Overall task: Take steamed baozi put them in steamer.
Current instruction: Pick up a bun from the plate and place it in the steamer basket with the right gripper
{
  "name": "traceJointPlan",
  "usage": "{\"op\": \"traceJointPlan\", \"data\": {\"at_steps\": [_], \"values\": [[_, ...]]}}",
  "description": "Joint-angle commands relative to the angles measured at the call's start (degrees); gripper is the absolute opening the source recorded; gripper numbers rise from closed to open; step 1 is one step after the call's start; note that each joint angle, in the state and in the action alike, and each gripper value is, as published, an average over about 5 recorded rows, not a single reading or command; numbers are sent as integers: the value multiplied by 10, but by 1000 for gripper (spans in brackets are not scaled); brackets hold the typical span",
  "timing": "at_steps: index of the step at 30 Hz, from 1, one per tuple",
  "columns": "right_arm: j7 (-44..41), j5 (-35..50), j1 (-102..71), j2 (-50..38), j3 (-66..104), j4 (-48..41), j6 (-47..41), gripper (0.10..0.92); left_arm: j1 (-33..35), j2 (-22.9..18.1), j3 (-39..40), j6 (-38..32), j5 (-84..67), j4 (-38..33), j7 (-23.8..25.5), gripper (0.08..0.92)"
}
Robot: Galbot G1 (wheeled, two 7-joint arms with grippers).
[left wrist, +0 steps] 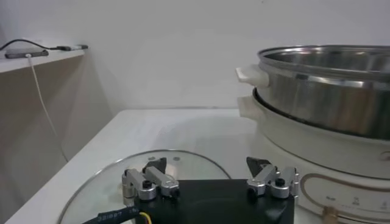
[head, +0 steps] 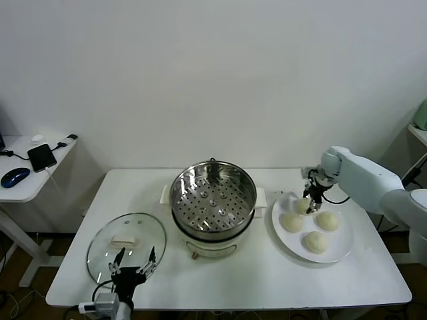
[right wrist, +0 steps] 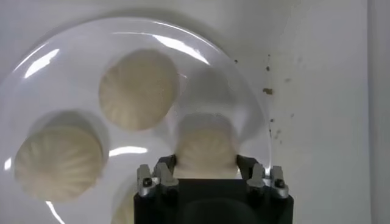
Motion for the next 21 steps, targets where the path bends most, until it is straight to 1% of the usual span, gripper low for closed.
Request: {"op": "traceJointPlan", "data": {"at_steps": [1,7,10,13,15,17,19,21], "values": [[-20,76,156,-31,-104,111,2,677,2,-2,4,3,0,-7,0,823],[-45,173,368,-6,-210,239,35,679,8,-4,11,7,1,-24,0,823],[-46,191,435,25,-221,318,65,679,11,-4,12,7,1,-31,0,823],[-35,190,471,58,-210,402,100,679,14,-4,11,6,1,-35,-1,823],[-26,178,474,77,-201,455,129,679,16,-4,12,6,1,-36,-1,823],[-18,139,463,95,-195,500,171,679,19,-4,12,5,1,-37,-1,823],[-11,78,438,109,-189,523,217,678,20,-3,11,5,1,-37,-1,823],[0,13,403,120,-185,523,271,676,22,-4,11,4,1,-38,-2,823]]}}
